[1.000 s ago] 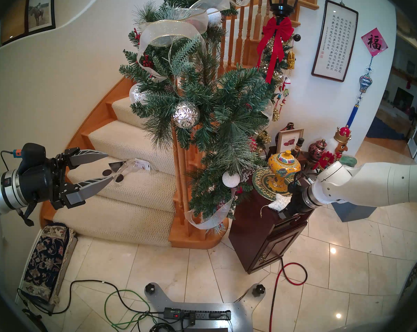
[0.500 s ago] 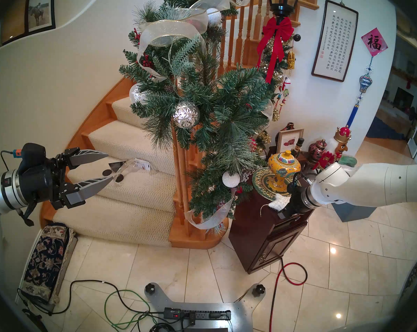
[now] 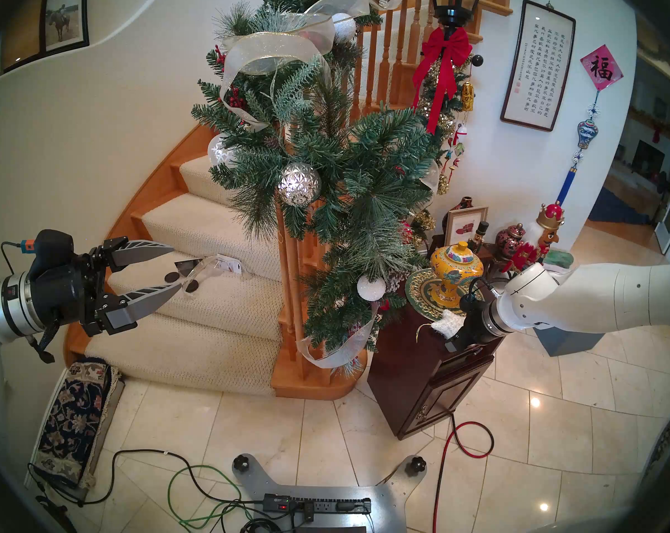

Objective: Hang the ornament onto the Christmas-tree-style decoration

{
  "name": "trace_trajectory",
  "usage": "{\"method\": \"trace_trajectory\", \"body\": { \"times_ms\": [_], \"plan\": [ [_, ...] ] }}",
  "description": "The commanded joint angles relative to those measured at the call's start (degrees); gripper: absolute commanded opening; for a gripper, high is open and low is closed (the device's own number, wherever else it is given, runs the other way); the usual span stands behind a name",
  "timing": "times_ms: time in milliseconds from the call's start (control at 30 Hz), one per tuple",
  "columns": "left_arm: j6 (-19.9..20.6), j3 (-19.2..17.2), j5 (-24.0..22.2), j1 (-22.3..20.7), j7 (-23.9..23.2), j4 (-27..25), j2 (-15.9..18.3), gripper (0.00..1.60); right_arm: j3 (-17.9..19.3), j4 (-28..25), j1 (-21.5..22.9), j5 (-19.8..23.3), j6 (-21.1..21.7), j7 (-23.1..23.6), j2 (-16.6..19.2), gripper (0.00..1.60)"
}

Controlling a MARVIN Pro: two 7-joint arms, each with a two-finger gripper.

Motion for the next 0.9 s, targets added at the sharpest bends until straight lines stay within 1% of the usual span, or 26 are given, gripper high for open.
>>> {"method": "trace_trajectory", "body": {
  "times_ms": [0, 33, 67, 100, 133, 167, 200, 233, 300, 400, 500, 533, 567, 667, 700, 833, 867],
  "plan": [
    [0.00, -0.07, -0.09, -0.03, 0.00, -0.14, -0.11, 1.60, -0.01, -0.14, 0.17, -0.48, -0.23, 0.15, 0.07, 1.51],
    [0.00, -0.07, -0.09, -0.03, 0.00, -0.14, -0.11, 1.60, -0.03, -0.16, 0.16, -0.49, -0.21, 0.11, 0.08, 1.44],
    [0.00, -0.07, -0.09, -0.03, 0.00, -0.14, -0.11, 1.60, -0.04, -0.18, 0.16, -0.49, -0.18, 0.07, 0.10, 1.25],
    [0.00, -0.07, -0.09, -0.03, 0.00, -0.14, -0.11, 1.60, -0.05, -0.19, 0.16, -0.50, -0.18, 0.05, 0.12, 1.10],
    [0.00, -0.07, -0.09, -0.03, 0.00, -0.14, -0.11, 1.60, -0.06, -0.20, 0.15, -0.50, -0.20, 0.05, 0.14, 1.04],
    [0.00, -0.07, -0.09, -0.03, 0.00, -0.14, -0.11, 1.60, -0.06, -0.23, 0.16, -0.49, -0.20, 0.04, 0.18, 1.00],
    [0.00, -0.07, -0.09, -0.03, 0.00, -0.14, -0.11, 1.60, -0.07, -0.26, 0.16, -0.47, -0.20, 0.04, 0.22, 0.87],
    [0.00, -0.07, -0.09, -0.03, 0.00, -0.14, -0.11, 1.60, -0.07, -0.27, 0.15, -0.47, -0.20, 0.04, 0.24, 0.77],
    [0.00, -0.07, -0.09, -0.03, 0.00, -0.14, -0.11, 1.60, -0.13, -0.27, 0.14, -0.46, -0.12, 0.00, 0.26, 0.73],
    [0.00, -0.07, -0.09, -0.03, 0.00, -0.14, -0.11, 1.60, -0.24, -0.28, 0.13, -0.48, -0.03, -0.03, 0.28, 0.71],
    [0.00, -0.07, -0.09, -0.03, 0.00, -0.14, -0.11, 1.60, -0.29, -0.26, 0.13, -0.46, 0.00, -0.04, 0.28, 0.74],
    [0.00, -0.07, -0.09, -0.03, 0.00, -0.14, -0.11, 1.60, -0.34, -0.27, 0.16, -0.45, 0.03, -0.07, 0.30, 0.84],
    [0.00, -0.07, -0.09, -0.03, 0.00, -0.14, -0.11, 1.60, -0.36, -0.30, 0.18, -0.46, 0.05, -0.10, 0.32, 0.87],
    [0.00, -0.07, -0.09, -0.03, 0.00, -0.14, -0.11, 1.60, -0.42, -0.43, 0.32, -0.51, 0.11, -0.17, 0.45, 1.18],
    [0.00, -0.07, -0.09, -0.03, 0.00, -0.14, -0.11, 1.60, -0.44, -0.46, 0.36, -0.53, 0.15, -0.18, 0.48, 1.20],
    [0.00, -0.07, -0.09, -0.03, 0.00, -0.14, -0.11, 1.60, -0.49, -0.59, 0.52, -0.62, 0.34, -0.12, 0.63, 1.20],
    [0.00, -0.07, -0.09, -0.03, 0.00, -0.14, -0.11, 1.60, -0.51, -0.62, 0.55, -0.67, 0.36, -0.08, 0.67, 1.23]
  ]
}}
